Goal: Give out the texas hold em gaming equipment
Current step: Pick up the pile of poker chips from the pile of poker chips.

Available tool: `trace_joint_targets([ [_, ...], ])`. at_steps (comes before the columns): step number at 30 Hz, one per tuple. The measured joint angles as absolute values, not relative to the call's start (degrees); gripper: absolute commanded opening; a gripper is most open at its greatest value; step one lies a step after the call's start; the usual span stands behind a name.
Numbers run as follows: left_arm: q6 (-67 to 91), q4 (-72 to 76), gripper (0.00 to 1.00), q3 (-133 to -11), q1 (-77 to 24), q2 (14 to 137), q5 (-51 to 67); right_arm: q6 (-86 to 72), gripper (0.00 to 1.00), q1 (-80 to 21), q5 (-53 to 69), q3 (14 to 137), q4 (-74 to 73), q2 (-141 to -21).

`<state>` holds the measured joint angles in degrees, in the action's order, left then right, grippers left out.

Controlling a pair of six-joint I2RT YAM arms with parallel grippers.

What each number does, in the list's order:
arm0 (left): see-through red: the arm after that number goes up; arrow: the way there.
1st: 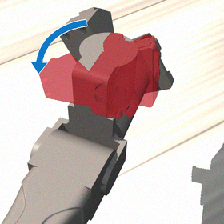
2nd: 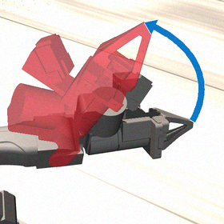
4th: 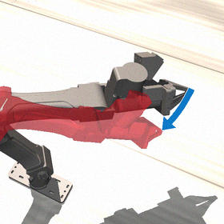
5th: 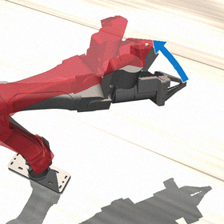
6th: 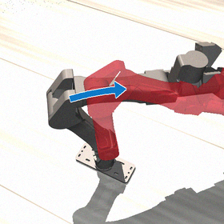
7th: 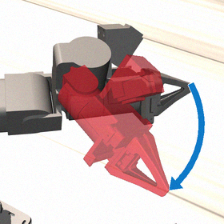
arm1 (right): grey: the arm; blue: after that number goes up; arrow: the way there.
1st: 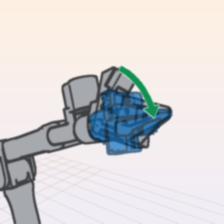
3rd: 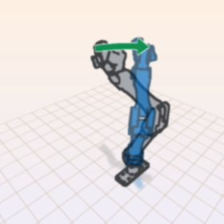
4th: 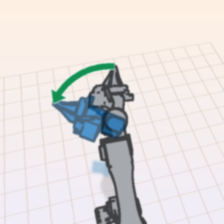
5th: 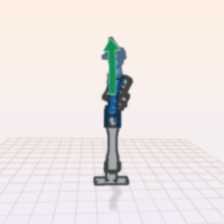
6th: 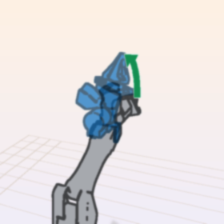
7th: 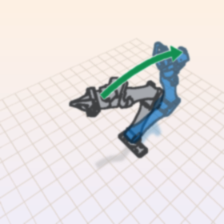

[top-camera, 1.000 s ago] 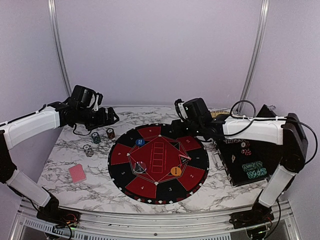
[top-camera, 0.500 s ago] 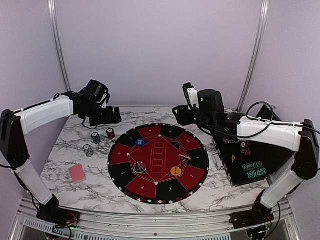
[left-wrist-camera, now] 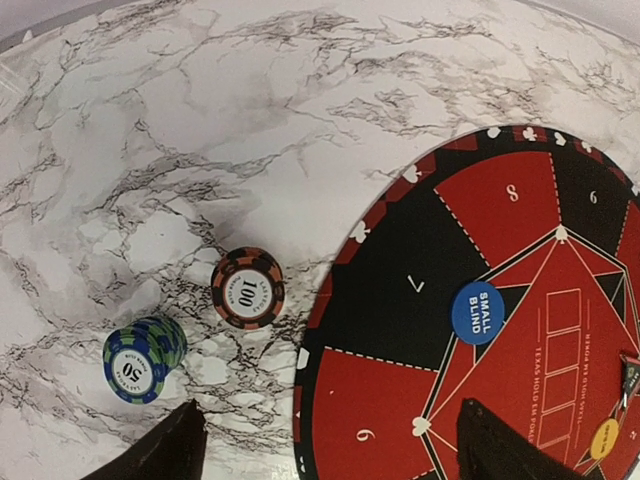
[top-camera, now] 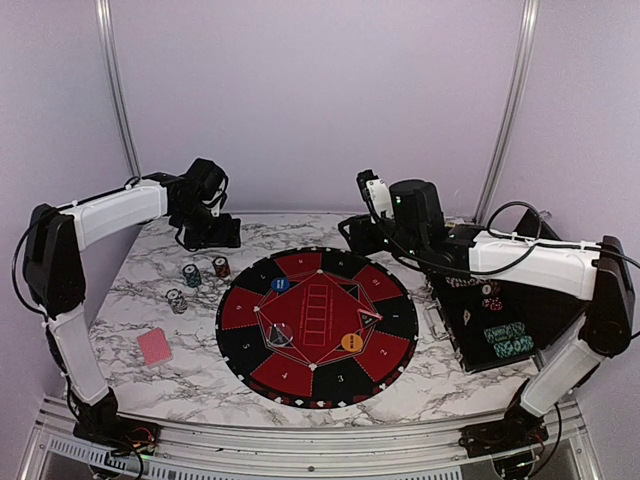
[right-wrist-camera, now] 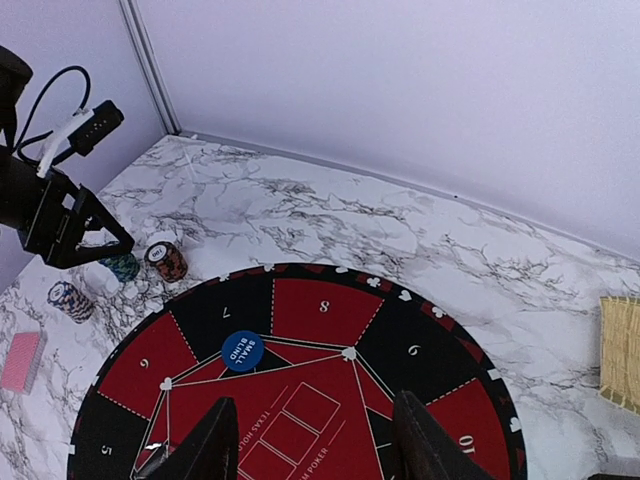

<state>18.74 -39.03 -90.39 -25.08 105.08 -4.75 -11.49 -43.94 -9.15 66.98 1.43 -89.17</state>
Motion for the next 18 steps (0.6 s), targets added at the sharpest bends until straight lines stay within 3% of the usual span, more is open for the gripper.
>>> trace_joint_targets([
  [9, 16.5, -42.1, 0.76, -97.6, -22.5, 113.6, -4.5, -12.0, 0.51, -43.9, -8.8, 66.9, 1.2, -89.2],
  [18, 14.0, -44.4, 0.73, -101.6, -21.1, 119.3, -4.4, -12.3, 0.51, -43.9, -8.9, 66.9, 0.7, -89.2],
])
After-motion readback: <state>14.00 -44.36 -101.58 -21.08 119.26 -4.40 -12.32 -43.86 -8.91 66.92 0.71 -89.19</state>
